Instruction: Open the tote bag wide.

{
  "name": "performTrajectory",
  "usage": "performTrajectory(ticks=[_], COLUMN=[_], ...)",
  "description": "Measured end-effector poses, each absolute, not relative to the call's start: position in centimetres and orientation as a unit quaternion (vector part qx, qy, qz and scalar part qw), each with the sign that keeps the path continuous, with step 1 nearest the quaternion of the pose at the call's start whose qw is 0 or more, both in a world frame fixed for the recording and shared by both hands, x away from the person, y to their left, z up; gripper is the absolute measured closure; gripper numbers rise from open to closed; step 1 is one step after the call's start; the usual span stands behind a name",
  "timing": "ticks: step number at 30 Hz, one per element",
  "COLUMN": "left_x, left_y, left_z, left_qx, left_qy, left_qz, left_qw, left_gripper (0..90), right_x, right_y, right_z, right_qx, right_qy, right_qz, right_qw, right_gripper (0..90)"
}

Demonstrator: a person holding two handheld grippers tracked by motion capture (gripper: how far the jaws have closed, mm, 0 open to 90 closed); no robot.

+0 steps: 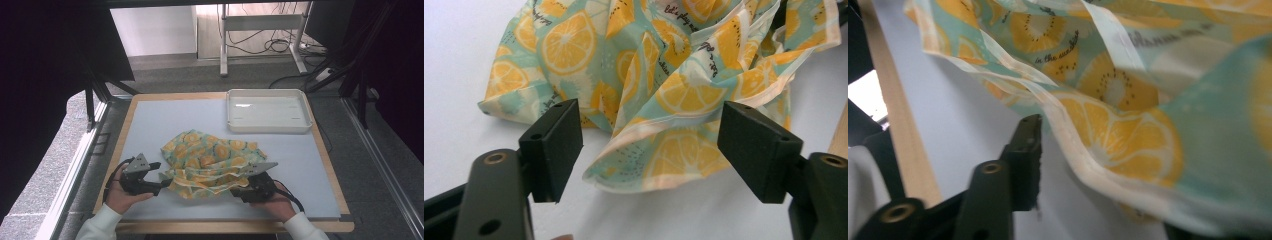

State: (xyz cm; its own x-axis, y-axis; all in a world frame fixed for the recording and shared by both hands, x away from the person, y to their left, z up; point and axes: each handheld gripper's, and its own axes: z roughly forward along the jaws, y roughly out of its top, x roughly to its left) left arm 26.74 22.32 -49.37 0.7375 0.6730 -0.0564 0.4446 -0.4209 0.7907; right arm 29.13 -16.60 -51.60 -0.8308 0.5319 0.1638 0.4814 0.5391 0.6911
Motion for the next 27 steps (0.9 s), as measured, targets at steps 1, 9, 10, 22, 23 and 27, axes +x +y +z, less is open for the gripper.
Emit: performTrajectory(ticks=[1,9,10,22,23,27], left_x=[26.8,27.6,27.7,28.6,28.6,28.5], left_y=[22.3,21.7,21.5,20.7,20.7,20.9], left_z=[-49.4,-49.7,-49.8,-50.8,-50.7,-50.6], left_qx=[0.832,0.845,0.848,0.857,0.856,0.854], left_qy=[0.334,0.323,0.319,0.317,0.318,0.320], left_qz=[0.136,0.122,0.120,0.108,0.107,0.106], left_qw=[0.422,0.408,0.406,0.391,0.392,0.396], left_gripper=[28.9,51.6,52.7,79.3,80.9,85.9], right_x=[28.9,27.0,26.9,28.3,28.5,29.5], right_y=[-17.0,-20.6,-21.1,-22.8,-22.6,-21.7], right_z=[-51.5,-49.9,-49.7,-47.3,-47.2,-46.6], right_qx=[0.291,0.340,0.343,0.357,0.352,0.340], right_qy=[0.875,0.845,0.842,0.822,0.824,0.829], right_qz=[0.386,0.407,0.409,0.429,0.429,0.428], right_qw=[0.037,0.069,0.073,0.115,0.118,0.120], right_gripper=[47.9,29.9,29.3,28.0,28.0,28.3])
